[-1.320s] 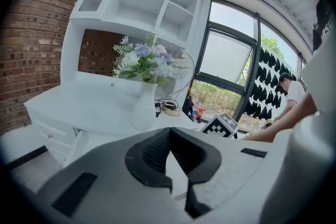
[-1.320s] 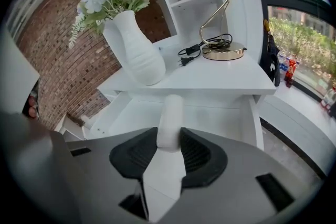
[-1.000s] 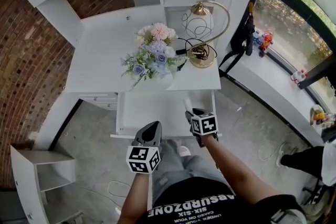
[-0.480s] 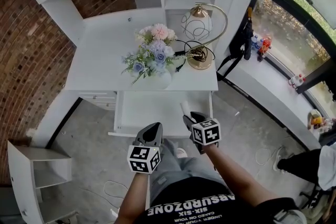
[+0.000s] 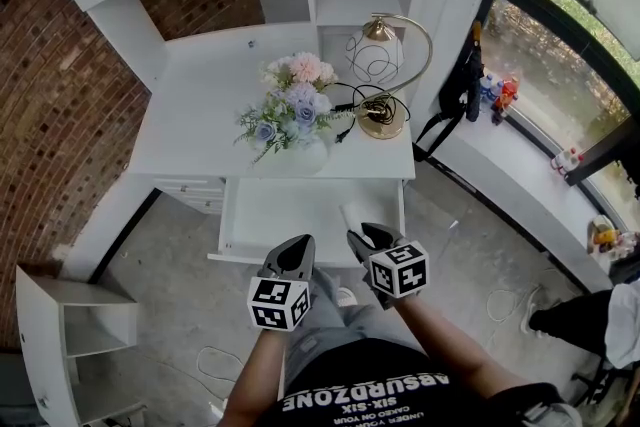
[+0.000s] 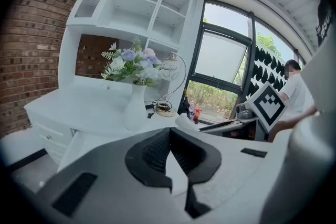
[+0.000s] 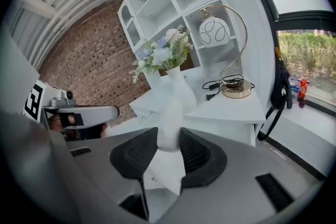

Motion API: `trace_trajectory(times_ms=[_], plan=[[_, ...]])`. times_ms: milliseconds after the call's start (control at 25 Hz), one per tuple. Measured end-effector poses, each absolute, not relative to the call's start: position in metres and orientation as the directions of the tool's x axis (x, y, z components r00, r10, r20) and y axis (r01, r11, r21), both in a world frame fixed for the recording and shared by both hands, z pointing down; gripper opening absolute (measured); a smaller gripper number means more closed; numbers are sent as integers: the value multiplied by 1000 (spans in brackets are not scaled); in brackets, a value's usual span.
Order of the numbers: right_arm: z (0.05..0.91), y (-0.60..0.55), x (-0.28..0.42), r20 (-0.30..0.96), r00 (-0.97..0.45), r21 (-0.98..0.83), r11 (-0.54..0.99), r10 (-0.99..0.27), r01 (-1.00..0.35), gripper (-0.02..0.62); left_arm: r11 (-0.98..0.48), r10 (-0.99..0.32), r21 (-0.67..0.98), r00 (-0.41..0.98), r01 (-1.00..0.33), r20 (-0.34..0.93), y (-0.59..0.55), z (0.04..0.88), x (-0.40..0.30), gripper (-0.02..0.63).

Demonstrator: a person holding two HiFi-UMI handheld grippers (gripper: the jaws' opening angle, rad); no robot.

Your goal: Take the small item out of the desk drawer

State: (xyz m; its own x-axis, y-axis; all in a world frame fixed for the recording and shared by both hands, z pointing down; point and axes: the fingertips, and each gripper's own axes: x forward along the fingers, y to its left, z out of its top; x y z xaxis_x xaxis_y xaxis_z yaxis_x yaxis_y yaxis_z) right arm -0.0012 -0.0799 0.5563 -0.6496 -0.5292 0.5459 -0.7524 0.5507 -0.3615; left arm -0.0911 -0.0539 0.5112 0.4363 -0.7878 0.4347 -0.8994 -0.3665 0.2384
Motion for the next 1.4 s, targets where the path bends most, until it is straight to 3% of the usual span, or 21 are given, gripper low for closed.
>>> trace_trajectory(times_ms=[1400], plan=[[454,-63,12,333,-699,-344,609,-633,-715,124,-410,-800,211,461,-887,383,-56,475,-56,3]])
